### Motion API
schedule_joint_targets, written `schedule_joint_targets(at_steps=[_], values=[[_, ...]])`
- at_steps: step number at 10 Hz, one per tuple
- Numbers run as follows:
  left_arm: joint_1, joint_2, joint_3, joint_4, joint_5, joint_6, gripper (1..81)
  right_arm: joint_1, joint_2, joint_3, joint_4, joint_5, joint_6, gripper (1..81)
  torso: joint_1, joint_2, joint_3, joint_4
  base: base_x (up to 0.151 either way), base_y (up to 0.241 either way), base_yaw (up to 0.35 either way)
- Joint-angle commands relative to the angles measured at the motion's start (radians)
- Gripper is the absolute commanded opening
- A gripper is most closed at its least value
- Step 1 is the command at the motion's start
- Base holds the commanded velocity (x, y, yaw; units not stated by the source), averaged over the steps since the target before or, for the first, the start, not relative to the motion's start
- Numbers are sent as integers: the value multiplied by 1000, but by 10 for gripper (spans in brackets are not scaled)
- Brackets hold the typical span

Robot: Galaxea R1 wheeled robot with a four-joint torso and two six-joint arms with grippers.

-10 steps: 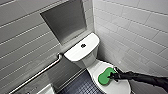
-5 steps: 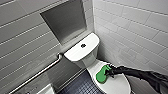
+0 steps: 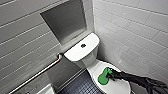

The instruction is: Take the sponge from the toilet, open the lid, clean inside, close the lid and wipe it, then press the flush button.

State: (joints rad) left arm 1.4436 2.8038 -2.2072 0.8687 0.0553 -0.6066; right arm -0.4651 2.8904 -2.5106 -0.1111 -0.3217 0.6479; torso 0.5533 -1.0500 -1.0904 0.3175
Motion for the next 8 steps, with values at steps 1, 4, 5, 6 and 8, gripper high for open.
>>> schedule_joint_targets(at_steps=[1,4,5,6,8], values=[[31,-24,4,9,64,1,811,27,-46,63,-29,47,-1,10,0,0,0,0,0,0,0],[31,-18,0,10,64,1,811,-46,-277,391,-35,115,6,10,0,0,0,0,0,0,0],[31,-18,1,13,64,1,811,-65,-331,430,-33,116,6,10,0,0,0,0,0,0,0],[31,-18,1,15,64,1,811,-85,-369,458,-33,118,7,10,0,0,0,0,0,0,0],[33,-18,1,15,63,1,811,-126,-424,472,-32,119,7,10,0,0,0,0,0,0,0]])
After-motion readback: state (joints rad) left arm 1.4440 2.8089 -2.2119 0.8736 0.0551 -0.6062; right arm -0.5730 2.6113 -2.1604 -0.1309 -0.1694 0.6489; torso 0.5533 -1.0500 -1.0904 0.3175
